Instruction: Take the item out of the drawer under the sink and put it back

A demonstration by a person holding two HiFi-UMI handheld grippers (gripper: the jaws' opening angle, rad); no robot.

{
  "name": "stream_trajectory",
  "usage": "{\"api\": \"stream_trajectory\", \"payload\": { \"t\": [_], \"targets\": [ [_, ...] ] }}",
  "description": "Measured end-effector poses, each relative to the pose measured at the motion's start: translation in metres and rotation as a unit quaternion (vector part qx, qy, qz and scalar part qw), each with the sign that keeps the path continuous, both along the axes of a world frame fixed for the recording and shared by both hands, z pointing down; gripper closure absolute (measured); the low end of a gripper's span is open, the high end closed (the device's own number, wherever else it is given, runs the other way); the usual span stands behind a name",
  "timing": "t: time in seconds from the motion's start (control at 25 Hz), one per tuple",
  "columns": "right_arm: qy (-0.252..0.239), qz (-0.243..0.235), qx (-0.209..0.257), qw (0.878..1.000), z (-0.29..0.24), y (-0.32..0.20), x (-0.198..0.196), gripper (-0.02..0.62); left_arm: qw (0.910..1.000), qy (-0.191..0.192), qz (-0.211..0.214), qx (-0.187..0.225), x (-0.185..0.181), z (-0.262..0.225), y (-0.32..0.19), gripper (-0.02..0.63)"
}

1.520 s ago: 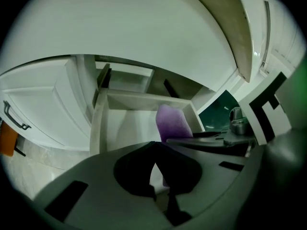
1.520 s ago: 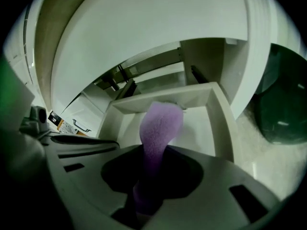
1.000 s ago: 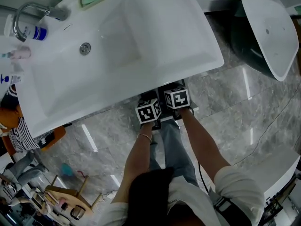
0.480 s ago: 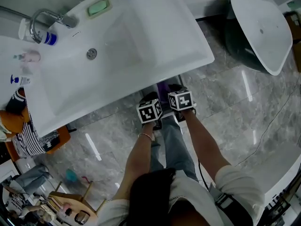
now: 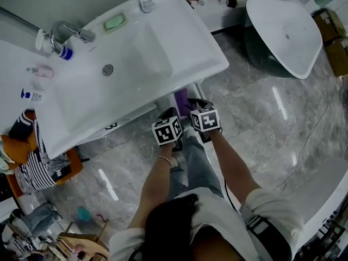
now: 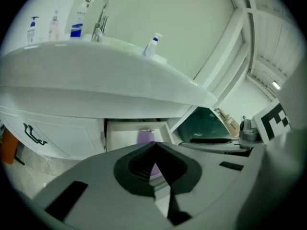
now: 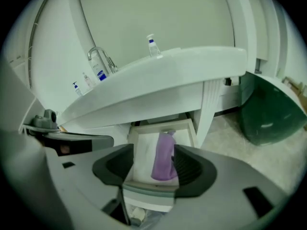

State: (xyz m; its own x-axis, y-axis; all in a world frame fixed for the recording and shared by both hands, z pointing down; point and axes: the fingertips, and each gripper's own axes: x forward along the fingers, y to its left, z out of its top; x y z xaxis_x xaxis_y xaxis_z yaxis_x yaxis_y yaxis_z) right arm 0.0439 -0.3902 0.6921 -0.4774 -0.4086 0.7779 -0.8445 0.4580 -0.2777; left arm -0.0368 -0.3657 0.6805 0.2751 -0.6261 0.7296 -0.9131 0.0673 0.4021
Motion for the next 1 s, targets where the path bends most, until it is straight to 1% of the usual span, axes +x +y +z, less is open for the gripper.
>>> {"api": "stream_trajectory", "payload": {
  "t": [0.2, 0.36, 0.4, 0.52, 0.6, 0.72, 0.84, 1.0],
  "targets": [
    [-0.018, 0.005, 0.035, 0.999, -0.049, 0.012, -0.007, 0.325, 0.9990, -0.003, 0.009, 0.043, 0.004, -0.045, 0.007, 0.603],
    [-0.037, 0.024, 0.063, 0.997, -0.086, 0.023, -0.012, 0.353, 0.9962, -0.014, 0.020, 0.083, 0.001, -0.082, 0.015, 0.603],
    [-0.038, 0.024, 0.071, 0.996, -0.094, 0.026, -0.014, 0.364, 0.9955, -0.016, 0.021, 0.091, -0.001, -0.090, 0.017, 0.603],
    [-0.035, 0.025, 0.101, 0.994, -0.116, 0.038, -0.018, 0.433, 0.9936, -0.015, 0.022, 0.110, -0.002, -0.109, 0.026, 0.603],
    [-0.032, 0.029, 0.118, 0.992, -0.128, 0.044, -0.019, 0.457, 0.9921, -0.013, 0.027, 0.122, 0.000, -0.120, 0.031, 0.603],
    [-0.033, 0.033, 0.131, 0.990, -0.140, 0.057, -0.021, 0.476, 0.9889, -0.002, 0.039, 0.143, 0.005, -0.136, 0.039, 0.603],
    [-0.034, 0.042, 0.147, 0.988, -0.151, 0.067, -0.022, 0.528, 0.9856, 0.002, 0.047, 0.162, 0.007, -0.149, 0.046, 0.603],
    [-0.034, 0.046, 0.161, 0.985, -0.164, 0.081, -0.021, 0.555, 0.9839, -0.001, 0.053, 0.171, 0.004, -0.157, 0.060, 0.602]
  ]
}}
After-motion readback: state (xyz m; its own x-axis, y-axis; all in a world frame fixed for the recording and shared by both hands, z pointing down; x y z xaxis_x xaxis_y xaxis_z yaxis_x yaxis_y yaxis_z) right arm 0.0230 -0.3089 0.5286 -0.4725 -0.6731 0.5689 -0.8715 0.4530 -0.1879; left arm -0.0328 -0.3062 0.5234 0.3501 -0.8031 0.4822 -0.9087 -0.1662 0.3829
